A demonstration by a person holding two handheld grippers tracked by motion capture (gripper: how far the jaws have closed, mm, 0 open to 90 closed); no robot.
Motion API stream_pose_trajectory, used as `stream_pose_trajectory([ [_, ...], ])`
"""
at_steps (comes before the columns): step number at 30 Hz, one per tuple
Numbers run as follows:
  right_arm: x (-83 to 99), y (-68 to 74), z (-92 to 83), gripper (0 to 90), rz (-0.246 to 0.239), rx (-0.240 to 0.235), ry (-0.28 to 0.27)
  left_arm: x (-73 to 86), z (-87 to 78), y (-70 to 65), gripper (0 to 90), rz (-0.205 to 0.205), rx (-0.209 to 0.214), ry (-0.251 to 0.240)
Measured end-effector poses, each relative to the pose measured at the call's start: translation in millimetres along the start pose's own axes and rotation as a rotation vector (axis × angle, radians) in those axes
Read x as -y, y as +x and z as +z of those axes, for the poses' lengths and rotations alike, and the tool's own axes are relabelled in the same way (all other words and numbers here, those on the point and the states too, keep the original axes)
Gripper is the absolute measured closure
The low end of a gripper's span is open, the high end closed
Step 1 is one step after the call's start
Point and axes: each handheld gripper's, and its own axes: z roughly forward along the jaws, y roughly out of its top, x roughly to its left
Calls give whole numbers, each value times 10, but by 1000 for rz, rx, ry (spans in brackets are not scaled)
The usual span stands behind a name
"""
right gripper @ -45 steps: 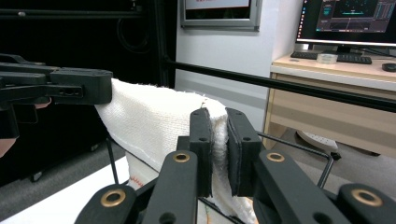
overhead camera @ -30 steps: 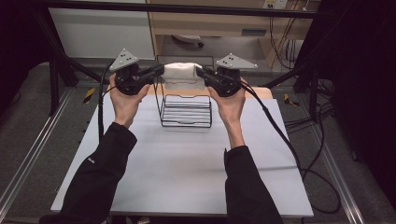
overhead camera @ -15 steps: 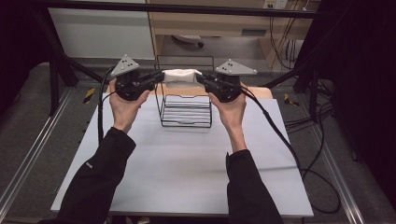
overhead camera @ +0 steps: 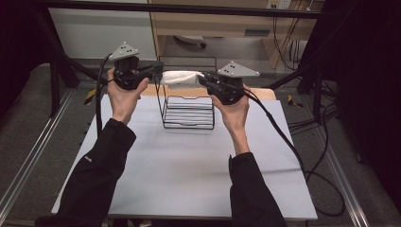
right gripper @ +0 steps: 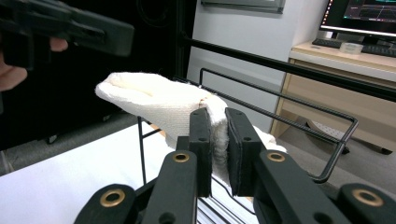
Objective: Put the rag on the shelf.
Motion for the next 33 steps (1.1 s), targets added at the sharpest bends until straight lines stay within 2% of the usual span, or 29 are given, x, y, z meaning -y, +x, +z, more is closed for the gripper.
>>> stream_pose_trajectory([
  [2, 2, 3, 2, 821, 0, 0, 0, 29, 43, -13, 898, -5, 17, 28],
  [8, 32, 8, -4, 817, 0, -6, 2, 162, 89, -72, 899, 11, 43, 58],
  [17, 83, 7, -15, 798, -5, -18, 19, 282, 142, -103, 899, 22, 45, 88],
  [24, 69, -2, -74, 729, -4, -33, 23, 290, 167, -125, 900, 37, 36, 92],
  [28, 27, -18, -134, 694, 19, -43, -4, 307, 188, -123, 900, 39, 33, 103],
  [33, -26, -44, -135, 776, 37, -59, 5, 361, 223, -115, 900, 38, 27, 115],
])
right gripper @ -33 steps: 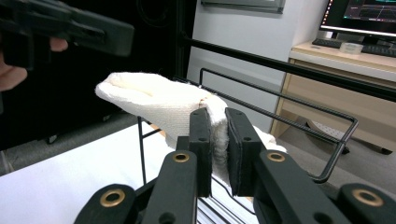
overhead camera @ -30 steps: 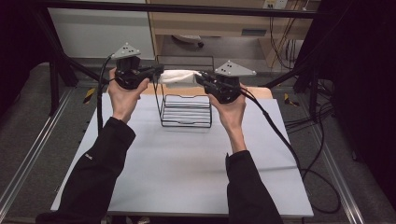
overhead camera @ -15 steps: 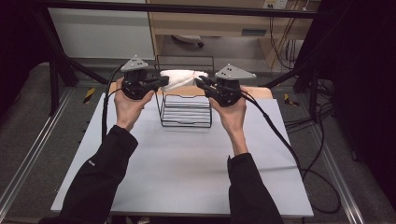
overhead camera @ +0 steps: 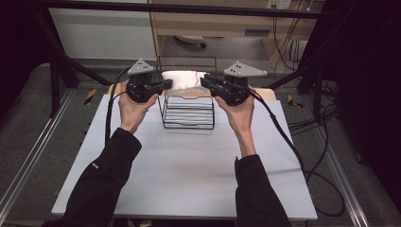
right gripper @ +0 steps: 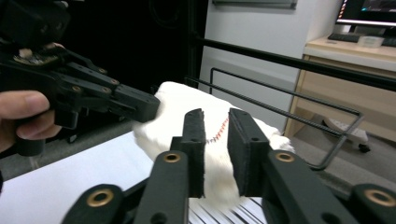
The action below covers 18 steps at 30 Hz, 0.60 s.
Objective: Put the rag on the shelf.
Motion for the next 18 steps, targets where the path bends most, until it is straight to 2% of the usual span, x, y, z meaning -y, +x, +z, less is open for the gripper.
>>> stream_pose_trajectory([
  [5, -21, 48, 95, 894, 28, -26, 35, 66, 27, 23, 900, -4, -2, 11],
  [8, 63, 85, 185, 900, 24, -30, 96, 96, 36, 29, 900, -1, 0, 14],
  [11, 163, 111, 266, 900, 2, -17, 140, 124, 44, 23, 899, 2, 1, 15],
  [14, 233, 90, 308, 900, 15, -4, 145, 158, 61, 20, 899, 10, -4, 24],
  [18, 294, 42, 317, 900, 19, 36, 147, 184, 99, 24, 899, 12, -10, 28],
])
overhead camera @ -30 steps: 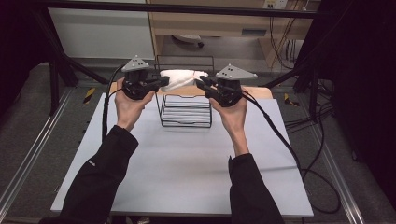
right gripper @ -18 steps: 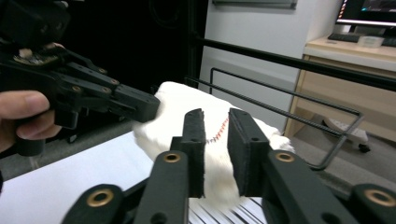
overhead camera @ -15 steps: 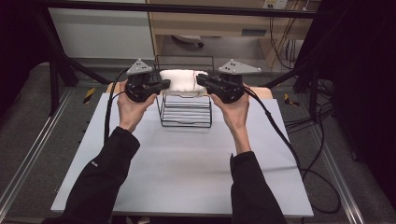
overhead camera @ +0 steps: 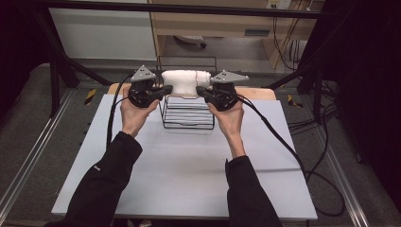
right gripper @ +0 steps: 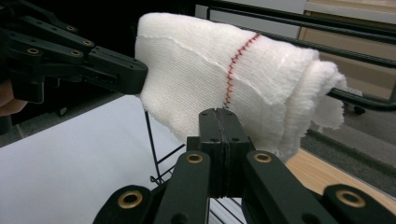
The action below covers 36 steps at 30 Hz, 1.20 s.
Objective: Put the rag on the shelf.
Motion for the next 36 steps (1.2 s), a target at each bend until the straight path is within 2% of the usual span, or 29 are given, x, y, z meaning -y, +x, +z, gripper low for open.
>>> stream_pose_trajectory([
  [5, 39, -43, 19, 890, 7, 28, -8, 6, 41, -1, 899, -2, -12, -4],
  [12, 35, -41, -7, 850, 10, 17, -16, 15, 19, 8, 891, -10, -7, -6],
  [17, 11, -18, -116, 773, 14, -5, -29, 25, -77, -18, 836, -5, -1, -6],
  [22, -4, -23, -258, 686, 24, -10, -34, 48, -154, -25, 716, 0, 14, 33],
  [25, 8, -41, -340, 630, 32, -11, -23, 90, -211, -26, 648, 3, 9, 38],
  [32, 80, -87, -503, 486, 50, -11, -3, 241, -339, 5, 497, 8, 12, 65],
  [36, 138, -120, -584, 382, 82, -13, 0, 344, -406, 11, 419, 19, 12, 90],
])
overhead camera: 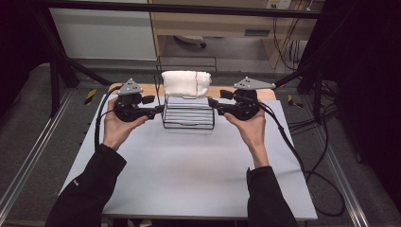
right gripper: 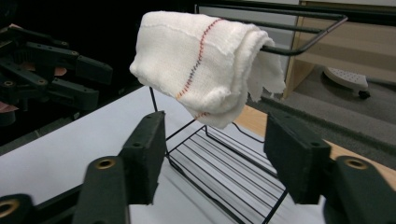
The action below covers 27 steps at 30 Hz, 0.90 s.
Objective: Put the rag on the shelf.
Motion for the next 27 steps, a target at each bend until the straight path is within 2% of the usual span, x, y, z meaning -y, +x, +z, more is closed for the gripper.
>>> stream_pose_trajectory([
  [3, 54, -15, -43, 290, 11, 7, 11, 113, -36, 14, 348, -20, 3, 10],
  [9, 196, -58, -115, 176, 18, 14, 43, 337, -80, 53, 224, -57, 1, 43],
  [17, 433, -113, -172, 80, 32, 18, 92, 635, -136, 25, 71, -59, -14, 69],
  [19, 530, -133, -178, 68, 52, 13, 100, 715, -149, 15, 56, -61, -16, 74],
  [27, 902, -166, -217, 38, 72, -10, 125, 1063, -207, -15, 54, -69, -21, 87],
])
